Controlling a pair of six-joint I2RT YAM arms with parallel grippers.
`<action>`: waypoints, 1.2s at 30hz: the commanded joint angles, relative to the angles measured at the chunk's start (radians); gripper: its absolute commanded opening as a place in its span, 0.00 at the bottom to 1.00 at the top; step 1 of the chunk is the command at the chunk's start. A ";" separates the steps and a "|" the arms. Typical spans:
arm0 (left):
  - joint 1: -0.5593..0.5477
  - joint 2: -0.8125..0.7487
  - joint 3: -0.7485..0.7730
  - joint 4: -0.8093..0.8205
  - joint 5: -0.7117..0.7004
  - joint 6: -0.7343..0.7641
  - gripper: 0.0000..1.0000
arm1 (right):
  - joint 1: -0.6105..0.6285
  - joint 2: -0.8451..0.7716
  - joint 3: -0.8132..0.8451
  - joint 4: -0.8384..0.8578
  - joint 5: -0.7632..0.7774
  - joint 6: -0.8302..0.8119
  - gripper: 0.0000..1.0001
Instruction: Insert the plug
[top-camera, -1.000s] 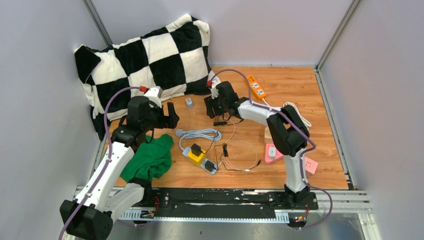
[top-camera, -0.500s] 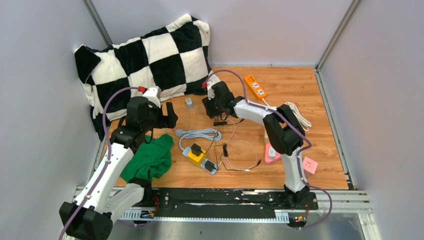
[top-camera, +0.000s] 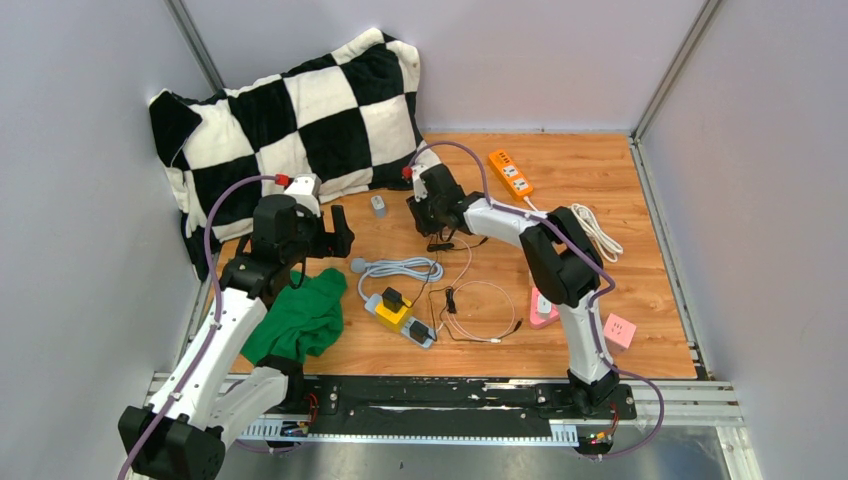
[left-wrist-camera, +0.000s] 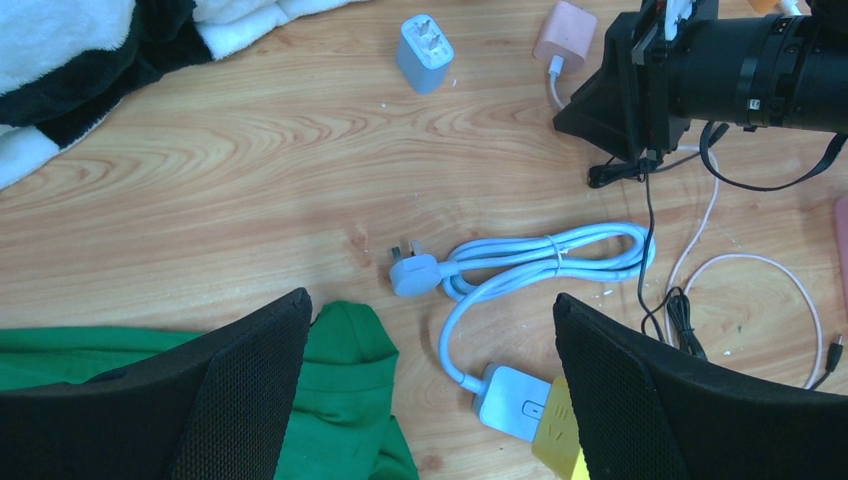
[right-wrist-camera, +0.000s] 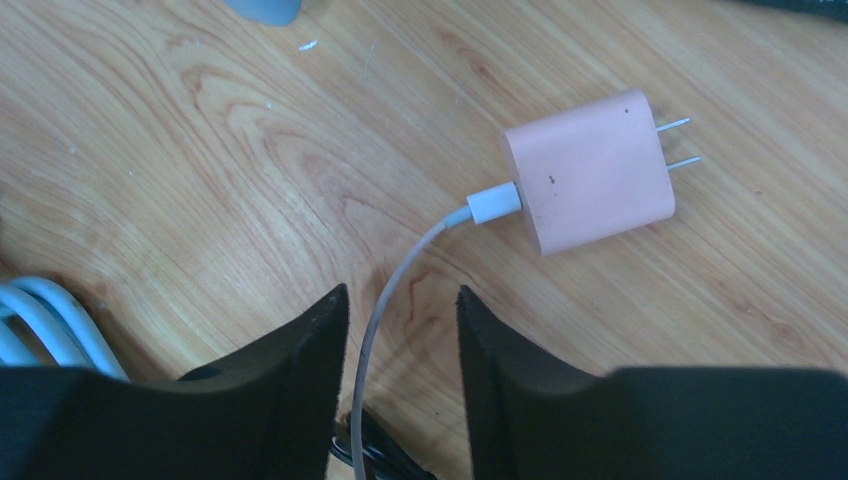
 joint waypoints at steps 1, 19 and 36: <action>-0.005 -0.013 -0.010 0.019 -0.018 0.011 0.92 | 0.007 0.023 0.033 -0.027 0.016 -0.009 0.24; -0.005 -0.031 -0.043 0.123 0.060 0.019 0.89 | -0.041 -0.308 0.005 -0.154 0.048 -0.073 0.00; -0.074 0.071 -0.023 0.428 0.368 0.054 0.81 | -0.088 -0.606 0.027 -0.275 -0.069 -0.098 0.00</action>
